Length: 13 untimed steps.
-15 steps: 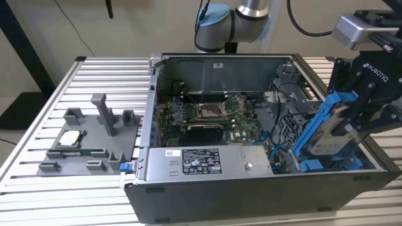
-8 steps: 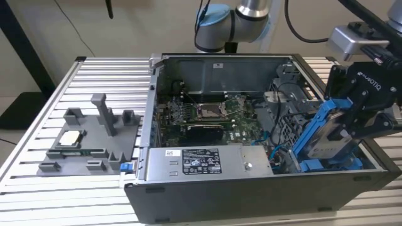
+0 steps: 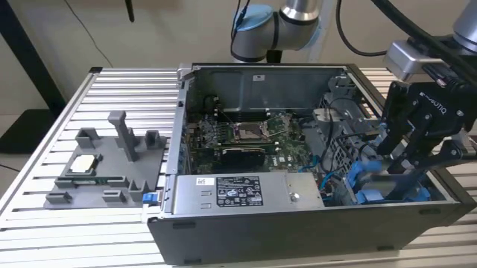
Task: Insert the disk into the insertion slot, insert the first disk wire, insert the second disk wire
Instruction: 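Insert the disk into the insertion slot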
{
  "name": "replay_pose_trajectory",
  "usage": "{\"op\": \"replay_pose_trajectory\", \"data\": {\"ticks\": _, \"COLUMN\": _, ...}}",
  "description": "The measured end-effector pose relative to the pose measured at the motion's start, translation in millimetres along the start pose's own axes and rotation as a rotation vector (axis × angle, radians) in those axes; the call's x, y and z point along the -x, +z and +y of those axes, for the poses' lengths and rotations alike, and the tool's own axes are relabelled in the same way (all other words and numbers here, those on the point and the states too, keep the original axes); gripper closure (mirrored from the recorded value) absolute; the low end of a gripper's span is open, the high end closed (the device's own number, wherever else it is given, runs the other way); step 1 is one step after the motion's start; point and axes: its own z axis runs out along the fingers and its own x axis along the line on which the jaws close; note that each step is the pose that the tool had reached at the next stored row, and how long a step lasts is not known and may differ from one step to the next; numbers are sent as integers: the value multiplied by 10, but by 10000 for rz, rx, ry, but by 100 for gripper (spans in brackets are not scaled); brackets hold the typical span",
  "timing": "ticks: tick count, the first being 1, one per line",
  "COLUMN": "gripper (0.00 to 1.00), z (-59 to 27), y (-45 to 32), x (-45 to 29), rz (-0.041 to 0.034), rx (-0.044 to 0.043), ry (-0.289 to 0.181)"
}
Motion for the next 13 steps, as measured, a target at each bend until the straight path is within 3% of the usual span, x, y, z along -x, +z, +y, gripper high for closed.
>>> {"op": "replay_pose_trajectory", "data": {"ticks": 2, "gripper": 60, "z": 1, "y": -14, "x": 1, "rz": 0, "rx": 0, "ry": 0}}
{"op": "replay_pose_trajectory", "data": {"ticks": 3, "gripper": 53, "z": 1, "y": -25, "x": 5, "rz": -1, "rx": 0, "ry": 0}}
{"op": "replay_pose_trajectory", "data": {"ticks": 8, "gripper": 53, "z": 12, "y": -116, "x": 40, "rz": -1, "rx": 0, "ry": 0}}
{"op": "replay_pose_trajectory", "data": {"ticks": 13, "gripper": 53, "z": 58, "y": -141, "x": 123, "rz": -49, "rx": 1, "ry": -2}}
